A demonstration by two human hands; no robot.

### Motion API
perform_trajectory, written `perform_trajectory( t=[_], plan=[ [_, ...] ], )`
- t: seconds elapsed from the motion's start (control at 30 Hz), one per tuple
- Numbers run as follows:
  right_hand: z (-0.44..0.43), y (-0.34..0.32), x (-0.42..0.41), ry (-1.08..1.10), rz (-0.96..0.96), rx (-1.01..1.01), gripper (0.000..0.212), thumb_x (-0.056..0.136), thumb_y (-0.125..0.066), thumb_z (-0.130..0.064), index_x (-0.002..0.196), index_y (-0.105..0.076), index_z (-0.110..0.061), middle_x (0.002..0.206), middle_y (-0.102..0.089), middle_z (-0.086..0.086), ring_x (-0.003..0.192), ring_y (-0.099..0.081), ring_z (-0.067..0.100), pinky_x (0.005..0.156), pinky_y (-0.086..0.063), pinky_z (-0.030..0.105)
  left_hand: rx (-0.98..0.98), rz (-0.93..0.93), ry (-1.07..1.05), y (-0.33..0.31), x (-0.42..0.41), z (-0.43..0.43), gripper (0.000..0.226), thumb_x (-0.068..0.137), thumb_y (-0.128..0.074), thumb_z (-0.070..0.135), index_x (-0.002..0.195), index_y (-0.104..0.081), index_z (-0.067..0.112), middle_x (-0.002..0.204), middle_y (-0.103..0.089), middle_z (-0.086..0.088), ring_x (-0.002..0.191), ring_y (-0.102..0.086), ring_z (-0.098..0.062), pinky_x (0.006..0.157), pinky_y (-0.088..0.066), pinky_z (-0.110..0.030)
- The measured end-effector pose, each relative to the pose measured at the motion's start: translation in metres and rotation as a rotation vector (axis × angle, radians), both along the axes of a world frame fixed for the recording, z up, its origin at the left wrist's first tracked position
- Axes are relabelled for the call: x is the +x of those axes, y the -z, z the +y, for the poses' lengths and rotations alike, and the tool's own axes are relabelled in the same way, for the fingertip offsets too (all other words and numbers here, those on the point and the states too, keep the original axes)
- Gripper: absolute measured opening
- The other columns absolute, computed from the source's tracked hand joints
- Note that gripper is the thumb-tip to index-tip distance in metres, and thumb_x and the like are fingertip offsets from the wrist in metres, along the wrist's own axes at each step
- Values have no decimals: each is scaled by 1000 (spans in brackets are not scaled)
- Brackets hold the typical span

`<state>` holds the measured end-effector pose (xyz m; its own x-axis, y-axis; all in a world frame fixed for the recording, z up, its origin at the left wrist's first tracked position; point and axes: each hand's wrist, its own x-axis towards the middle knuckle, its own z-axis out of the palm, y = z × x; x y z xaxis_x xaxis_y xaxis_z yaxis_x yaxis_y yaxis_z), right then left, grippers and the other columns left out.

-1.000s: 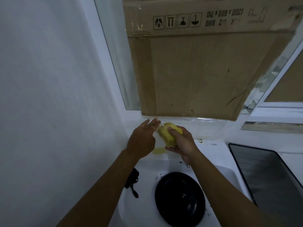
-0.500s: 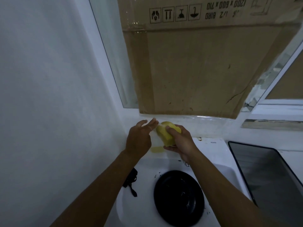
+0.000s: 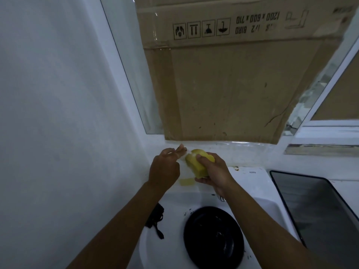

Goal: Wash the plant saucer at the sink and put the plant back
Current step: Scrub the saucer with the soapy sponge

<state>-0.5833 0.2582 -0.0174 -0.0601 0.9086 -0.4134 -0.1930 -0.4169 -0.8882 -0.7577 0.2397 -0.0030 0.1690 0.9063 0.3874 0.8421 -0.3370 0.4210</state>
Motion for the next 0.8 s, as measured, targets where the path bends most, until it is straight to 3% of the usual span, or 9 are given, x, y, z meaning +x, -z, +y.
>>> perform_trajectory(
  t=[0.13, 0.27, 0.4, 0.47, 0.57, 0.7, 0.8],
  plan=[
    [1, -3, -1, -1, -22, -13, 31, 86, -71, -33, 113, -58, -25, 112, -60, 7, 99, -62, 27, 66, -61, 40, -38, 19, -25, -3, 1, 1, 65, 73, -52, -17, 131, -62, 11, 136, -60, -6, 124, -56, -31, 98, -51, -41],
    [-9, -6, 4, 15, 28, -99, 32, 85, -71, -25, 111, -52, -20, 116, -56, 12, 101, -61, 31, 70, -60, 49, -129, 2, -17, -16, -3, 9, 60, 80, -52, -7, 136, -57, 15, 142, -55, -2, 136, -44, -23, 114, -34, -31],
    [-26, -10, 19, 31, 125, -155, 36, 85, -69, -24, 117, -54, -22, 116, -59, 13, 102, -61, 33, 69, -59, 48, 145, -178, -117, -4, 2, -14, 50, 77, -58, -10, 123, -66, 7, 124, -67, -8, 116, -58, -24, 102, -43, -27],
    [-38, -12, 29, 11, 127, -121, 46, 75, -81, -27, 116, -62, -22, 110, -67, 10, 97, -65, 30, 65, -59, 43, 191, -232, -158, 20, 8, -38, 44, 75, -61, -9, 116, -69, 7, 113, -69, -7, 107, -60, -24, 96, -47, -29],
    [-54, -14, 38, -17, 10, -62, 56, 57, -91, -38, 106, -71, -21, 96, -74, 6, 86, -69, 25, 64, -60, 45, -33, -227, -126, 68, 17, -74, 41, 74, -67, -11, 107, -72, 12, 106, -68, -4, 104, -63, -26, 93, -52, -41],
    [-67, -8, 50, 72, -47, -54, 34, 84, -71, -46, 108, -67, -21, 107, -68, 11, 99, -65, 32, 69, -60, 55, -309, -180, -27, 101, 31, -99, 42, 82, -61, -4, 115, -70, 20, 118, -61, 3, 118, -58, -16, 102, -38, -22],
    [-77, -2, 58, 83, -50, -62, 24, 96, -59, -30, 115, -57, -15, 114, -61, 19, 102, -63, 38, 69, -59, 55, -348, -159, 47, 96, 42, -97, 40, 90, -55, 6, 123, -64, 26, 123, -56, 11, 124, -50, -9, 105, -33, -17]
  ],
)
